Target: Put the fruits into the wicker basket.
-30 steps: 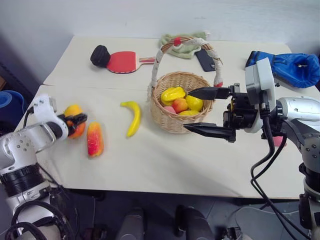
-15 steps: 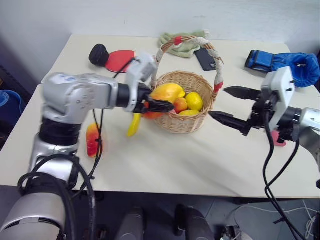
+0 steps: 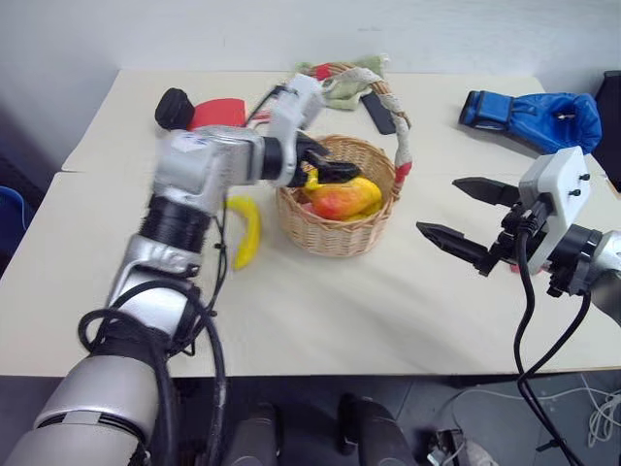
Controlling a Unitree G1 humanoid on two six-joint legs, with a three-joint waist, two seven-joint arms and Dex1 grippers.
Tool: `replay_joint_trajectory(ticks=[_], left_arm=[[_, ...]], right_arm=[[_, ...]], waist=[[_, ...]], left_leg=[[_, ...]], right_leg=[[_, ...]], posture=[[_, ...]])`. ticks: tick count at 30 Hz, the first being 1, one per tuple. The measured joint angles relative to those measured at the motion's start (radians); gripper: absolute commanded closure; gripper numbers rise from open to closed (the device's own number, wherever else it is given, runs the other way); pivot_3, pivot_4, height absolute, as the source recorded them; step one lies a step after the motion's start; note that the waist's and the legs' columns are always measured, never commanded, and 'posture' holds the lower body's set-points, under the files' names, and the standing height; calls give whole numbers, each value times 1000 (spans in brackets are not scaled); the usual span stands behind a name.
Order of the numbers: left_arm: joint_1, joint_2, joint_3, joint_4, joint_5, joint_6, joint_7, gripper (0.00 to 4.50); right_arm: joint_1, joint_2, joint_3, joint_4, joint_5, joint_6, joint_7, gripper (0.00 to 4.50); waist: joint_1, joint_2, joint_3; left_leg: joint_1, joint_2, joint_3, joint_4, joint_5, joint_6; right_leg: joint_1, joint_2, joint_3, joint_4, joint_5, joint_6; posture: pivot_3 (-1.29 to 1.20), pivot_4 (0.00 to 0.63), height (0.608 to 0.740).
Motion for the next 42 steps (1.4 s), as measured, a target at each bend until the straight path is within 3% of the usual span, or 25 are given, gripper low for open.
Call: replay_joint_trajectory(ticks=[5, 8, 11, 15, 18, 25, 37, 42], left_arm=[[280, 160, 244, -359, -126, 268, 35, 20], [398, 197, 386, -493, -178, 386, 53, 20], [598, 293, 577, -588, -155, 494, 111, 20], [739, 299, 702, -595, -130, 527, 213, 20], [870, 287, 783, -654, -197, 529, 282, 20], [877, 226, 815, -633, -230, 531, 388, 20], [756, 111, 664, -540, -220, 527, 544, 20], [733, 117, 637, -514, -185, 526, 566, 1104]], right_arm=[[-56, 15, 61, 27, 8, -34, 66, 0], [-82, 18, 87, 48, 25, -44, 125, 0], [-131, 24, 117, 60, 86, -50, 216, 0], [-143, 24, 127, 72, 145, -38, 287, 0], [-180, 23, 146, 68, 170, -33, 302, 0], [-210, 23, 191, 72, 180, -29, 317, 0], [-186, 23, 194, 75, 167, -37, 290, 0], [-172, 23, 174, 74, 167, -39, 271, 0]], waist=[[-10, 0, 0], [1, 0, 0], [-8, 0, 0], [4, -1, 0], [9, -1, 0], [19, -2, 0], [14, -2, -1], [16, -2, -1]], left_leg=[[0, 3, 0, 2, 0, -1], [-1, 3, -2, 4, 0, 0], [1, 3, 0, 2, 0, -1], [0, 3, -1, 3, -1, 0], [1, 3, 0, 3, -3, 1], [1, 2, 0, 3, -4, 0], [2, 4, 9, 3, -4, 0], [4, 4, 10, 3, -4, 0]], right_leg=[[-1, 0, 3, 3, 0, 0], [-1, 0, 3, 3, 0, 0], [-1, 0, 6, 4, 0, 0], [-1, 0, 5, 4, 0, 0], [-2, -2, 10, 1, 1, -1], [-2, -2, 12, -1, 1, -2], [-5, 0, 12, 4, 2, -2], [-5, 0, 13, 4, 2, -2]], posture=[[0, 150, 740], [0, 150, 740], [0, 150, 740], [0, 150, 740], [0, 150, 740], [0, 150, 740], [0, 150, 740], [0, 150, 740]])
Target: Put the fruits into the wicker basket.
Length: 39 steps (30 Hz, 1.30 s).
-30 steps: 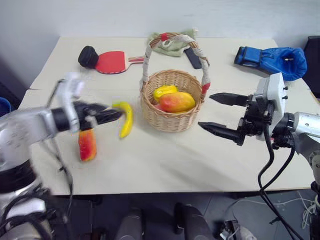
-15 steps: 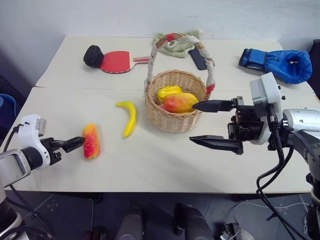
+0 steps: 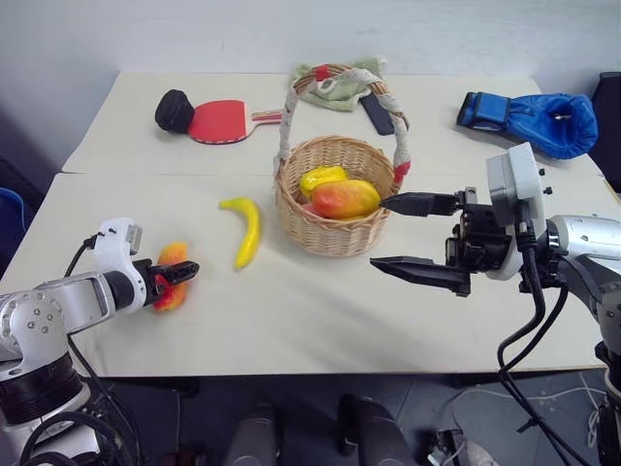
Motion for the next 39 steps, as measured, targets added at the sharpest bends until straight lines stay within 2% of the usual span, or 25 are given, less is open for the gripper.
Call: replay_joint_trajectory(ticks=[5, 6, 9, 12, 15, 19, 23, 25, 32, 34, 35, 39], left_arm=[[-20, 6, -21, 14, 11, 1, -5, 2501], [-33, 7, -31, 15, 9, 2, -11, 2582], [-141, 16, -59, 20, -34, 11, -54, 2600], [-382, 23, -129, 49, -110, 7, -116, 2600], [-577, -10, -254, 113, -110, -15, -162, 2600], [-689, -86, -507, 272, -42, -131, -261, 2600], [-741, -114, -674, 414, 61, -279, -350, 2600], [-807, -154, -760, 540, 158, -424, -393, 2600], [-935, -273, -782, 916, 323, -704, -450, 2600], [-954, -295, -780, 975, 352, -747, -466, 1885], [-960, -301, -777, 998, 362, -760, -474, 1687], [-958, -297, -756, 1009, 379, -744, -517, 391]], right_arm=[[4, 0, -1, -6, 0, -1, -16, 0], [7, 0, -3, -7, 0, -1, -18, 0], [14, 0, -6, -15, 0, -1, -26, 0], [18, 0, -11, -23, 1, -1, -36, 0], [22, 0, -13, -30, -1, -1, -52, 0], [29, 5, -14, -40, -10, -2, -85, 0], [48, 5, -27, -50, -11, 0, -122, 0], [75, 4, -54, -79, -8, 3, -153, 0], [143, 4, -96, -158, 36, 22, -238, 0], [147, 4, -108, -160, 44, 22, -253, 0], [147, 4, -112, -161, 47, 22, -258, 0], [147, 1, -119, -170, 60, 22, -270, 0]], waist=[[0, 0, 0], [0, 0, 0], [7, -1, 0], [14, -1, 0], [14, -1, 0], [2, -1, 0], [-4, -1, 0], [3, -1, 0], [4, -1, 0], [2, -1, 0], [2, -1, 0], [2, -1, 0]], left_leg=[[0, 0, 0, 0, 0, 0], [0, 0, 0, 0, 0, 0], [-4, 0, -1, 2, 0, 0], [-6, -1, 0, 5, -1, 1], [-5, -6, 0, 5, -2, 3], [-5, -6, 4, 5, -2, 3], [-5, -4, 8, 4, 0, 2], [-5, -5, 11, 5, 0, 2], [-9, -5, 12, 12, -4, 9], [-10, -5, 13, 13, -5, 11], [-10, -5, 14, 13, -6, 11], [-10, -5, 14, 14, -6, 12]], right_leg=[[0, 0, 0, -2, 0, 0], [0, 0, 0, -2, 0, 0], [0, 0, -2, -2, 1, 0], [0, 0, -4, -2, 3, 1], [1, 0, -1, -4, 4, 3], [0, 1, 0, -5, 4, 4], [-1, 2, -1, -4, 4, 4], [-1, 2, -1, -6, 4, 3], [-1, 1, -1, -6, 5, 5], [-1, 1, -1, -6, 5, 6], [-1, 1, -1, -7, 5, 6], [-1, 1, -1, -7, 6, 7]], posture=[[0, 150, 740], [0, 150, 740], [0, 150, 740], [0, 150, 740], [0, 150, 740], [0, 150, 740], [0, 150, 740], [0, 150, 740], [0, 150, 740], [0, 150, 740], [0, 150, 740], [0, 150, 740]])
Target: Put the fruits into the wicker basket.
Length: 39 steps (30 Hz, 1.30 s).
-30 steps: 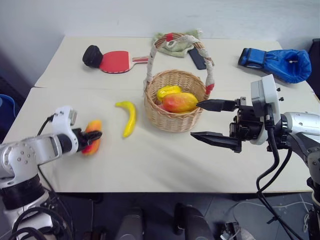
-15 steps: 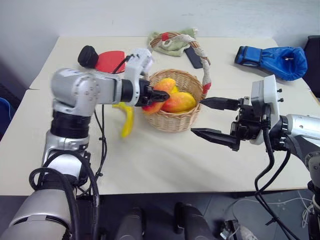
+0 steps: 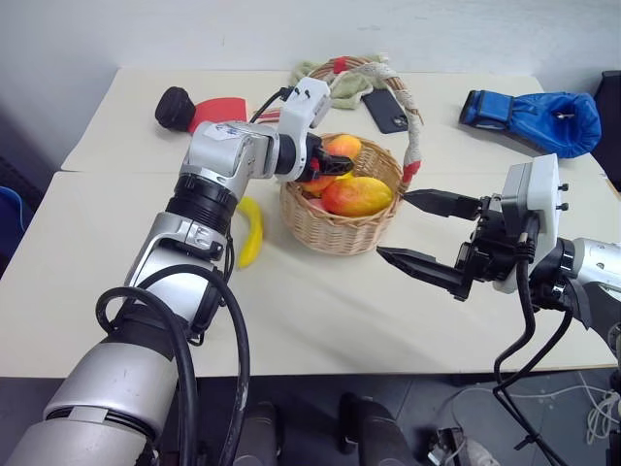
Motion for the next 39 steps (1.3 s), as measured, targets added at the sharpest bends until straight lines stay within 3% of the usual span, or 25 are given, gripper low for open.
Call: replay_joint_trajectory(ticks=[1, 7, 10, 12, 15, 18, 21, 26, 37, 39], left_arm=[[10, 12, 15, -28, -3, 23, -8, 58], [197, 150, 183, -396, -100, 285, -3, 22], [325, 193, 358, -674, -204, 479, 18, 22], [387, 200, 504, -838, -246, 632, 64, 22], [500, 195, 629, -958, -274, 723, 185, 22], [615, 108, 701, -991, -309, 743, 360, 22], [678, 51, 698, -1023, -359, 752, 496, 22], [677, 47, 614, -1033, -413, 752, 616, 22], [572, 86, 386, -773, -196, 679, 619, 22], [569, 99, 348, -752, -175, 641, 588, 414]], right_arm=[[0, 0, 0, 0, 2, 0, 0, 0], [-13, -2, 8, 10, 6, 0, 2, 0], [-36, 1, 39, 28, 3, -1, 19, 0], [-60, 10, 81, 52, -9, -2, 39, 0], [-92, 29, 114, 81, -22, -11, 63, 0], [-113, 41, 137, 106, -40, -23, 89, 0], [-128, 52, 164, 116, -55, -31, 108, 0], [-136, 72, 169, 131, -63, -40, 114, 0], [-88, 82, 157, 93, -72, -41, 79, 0], [-78, 83, 156, 78, -71, -41, 66, 0]], waist=[[-1, 0, 0], [-13, 0, 0], [-17, 0, 0], [-18, 0, 0], [-13, 1, 0], [0, 1, 0], [2, 0, 0], [0, 0, 0], [-1, 0, 0], [-1, 0, 0]], left_leg=[[0, 0, 0, 0, 0, 0], [2, 4, -5, 0, -1, 0], [2, 7, -6, 1, -2, -1], [4, 6, -6, 1, -2, -1], [7, 6, -6, 1, -2, -1], [6, 5, -7, 2, -2, -1], [4, 4, -8, 2, -2, -1], [5, 4, -7, 2, -2, -2], [5, 0, -4, 1, -3, -2], [6, 0, -3, 1, -3, -2]], right_leg=[[0, 0, 0, 0, 0, 0], [-1, 0, 4, 3, 0, 0], [-1, 1, 6, 4, 0, 0], [0, 1, 6, 4, 0, 0], [3, 1, 8, 5, 0, 0], [2, 0, 9, 4, 1, 1], [2, 0, 11, 4, 1, 1], [2, 1, 10, 4, 1, 2], [0, 1, 11, 4, 1, 2], [0, 1, 11, 4, 1, 2]], posture=[[0, 150, 740], [0, 150, 740], [0, 150, 740], [0, 150, 740], [0, 150, 740], [0, 150, 740], [0, 150, 740], [0, 150, 740], [0, 150, 740], [0, 150, 740]])
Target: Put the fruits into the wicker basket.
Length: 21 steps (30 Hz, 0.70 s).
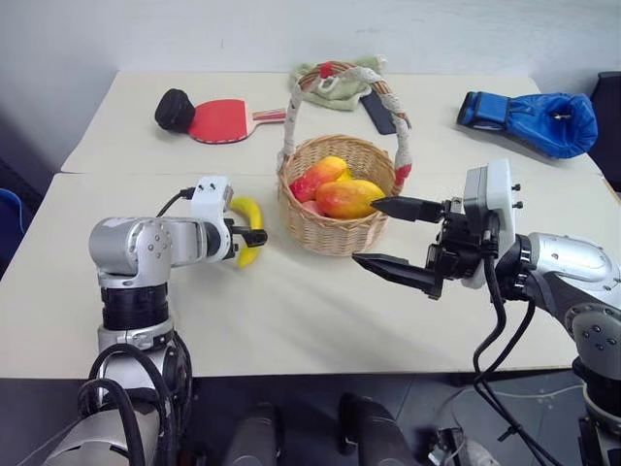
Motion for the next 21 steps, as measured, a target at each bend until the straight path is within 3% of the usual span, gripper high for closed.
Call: replay_joint_trajectory(ticks=[11, 17, 21], left_arm=[[2, 5, -45, 34, 56, -55, -81, 3767], [48, 108, -17, -48, 45, -49, -159, 3920], [32, 223, 54, -193, -90, 5, -334, 3920]], right_arm=[[18, 0, -15, -20, 1, 0, -24, 0], [22, -8, -40, -20, 2, 0, -21, 0], [25, -13, -42, -21, 1, 0, -12, 0]], waist=[[1, 0, 0], [-8, 0, 0], [-6, 0, 0]], left_leg=[[0, 1, 0, 0, -1, 1], [0, 5, 2, 0, -1, 0], [0, 6, 3, 0, -1, 0]], right_leg=[[0, -1, 0, 0, 0, 0], [-2, 1, 0, 0, 0, 0], [-1, 1, 1, -1, 0, 0]], posture=[[0, 150, 740], [0, 150, 740], [0, 150, 740]])
